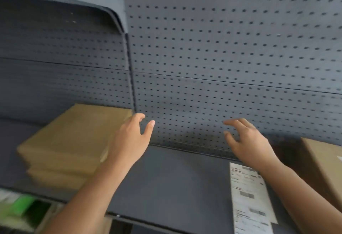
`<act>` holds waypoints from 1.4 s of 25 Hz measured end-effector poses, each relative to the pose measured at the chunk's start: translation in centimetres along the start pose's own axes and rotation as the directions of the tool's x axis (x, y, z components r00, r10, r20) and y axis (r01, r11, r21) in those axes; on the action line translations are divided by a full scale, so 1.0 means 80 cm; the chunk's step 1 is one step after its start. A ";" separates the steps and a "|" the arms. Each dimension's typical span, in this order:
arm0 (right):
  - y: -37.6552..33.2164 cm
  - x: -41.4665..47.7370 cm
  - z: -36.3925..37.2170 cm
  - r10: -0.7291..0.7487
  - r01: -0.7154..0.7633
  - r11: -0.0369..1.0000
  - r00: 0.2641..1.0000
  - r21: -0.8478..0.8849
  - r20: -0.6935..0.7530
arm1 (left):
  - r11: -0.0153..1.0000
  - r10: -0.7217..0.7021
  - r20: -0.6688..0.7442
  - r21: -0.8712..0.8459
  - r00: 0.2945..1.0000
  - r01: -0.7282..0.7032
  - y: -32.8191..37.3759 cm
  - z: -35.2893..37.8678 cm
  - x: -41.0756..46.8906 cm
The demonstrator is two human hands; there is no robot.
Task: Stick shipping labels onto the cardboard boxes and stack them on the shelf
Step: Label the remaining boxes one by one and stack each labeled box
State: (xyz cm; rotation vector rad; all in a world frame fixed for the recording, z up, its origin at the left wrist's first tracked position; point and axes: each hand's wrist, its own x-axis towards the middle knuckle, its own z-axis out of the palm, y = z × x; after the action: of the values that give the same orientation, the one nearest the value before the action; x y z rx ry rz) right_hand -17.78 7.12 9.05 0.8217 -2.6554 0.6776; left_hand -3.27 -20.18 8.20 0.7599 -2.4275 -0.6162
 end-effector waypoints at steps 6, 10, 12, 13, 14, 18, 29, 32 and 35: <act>-0.156 0.032 0.098 -0.168 0.137 0.973 0.973 0.186 0.162 | 0.981 -0.111 -0.085 0.149 0.990 0.123 -0.124 -0.087 0.004; -0.240 0.037 0.152 -0.196 0.095 0.932 0.943 0.350 0.269 | 0.936 -0.239 -0.161 0.223 0.958 0.271 -0.198 -0.132 0.010; -0.270 0.036 0.182 -0.179 0.027 0.910 0.925 0.413 0.334 | 0.909 -0.295 -0.188 0.246 0.937 0.336 -0.239 -0.149 0.013; -0.281 0.035 0.195 -0.161 -0.030 0.891 0.912 0.452 0.378 | 0.901 -0.332 -0.177 0.233 0.927 0.367 -0.260 -0.153 0.015; -0.291 0.032 0.208 -0.135 -0.112 0.858 0.893 0.502 0.430 | 0.892 -0.375 -0.151 0.208 0.914 0.401 -0.280 -0.157 0.017; -0.317 0.019 0.242 0.026 -0.535 0.579 0.767 0.616 0.641 | 0.825 -0.553 0.044 -0.112 0.832 0.554 -0.328 -0.156 0.022; -0.291 -0.006 0.210 0.049 -0.615 0.368 0.762 0.697 0.646 | 0.725 -0.540 0.122 -0.434 0.832 0.534 -0.280 -0.136 -0.007; -0.244 -0.018 0.172 0.117 -0.610 0.347 0.782 0.713 0.612 | 0.719 -0.501 0.166 -0.466 0.849 0.515 -0.234 -0.113 -0.021; -0.185 -0.031 0.138 0.218 -0.622 0.330 0.782 0.710 0.584 | 0.723 -0.426 0.247 -0.484 0.870 0.492 -0.184 -0.081 -0.032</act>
State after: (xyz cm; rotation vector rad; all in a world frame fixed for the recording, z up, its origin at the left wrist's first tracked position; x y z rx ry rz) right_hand -8.47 -8.14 3.90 0.3833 -2.7383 2.4670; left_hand 8.05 -31.23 4.15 1.1030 -1.9832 -1.5022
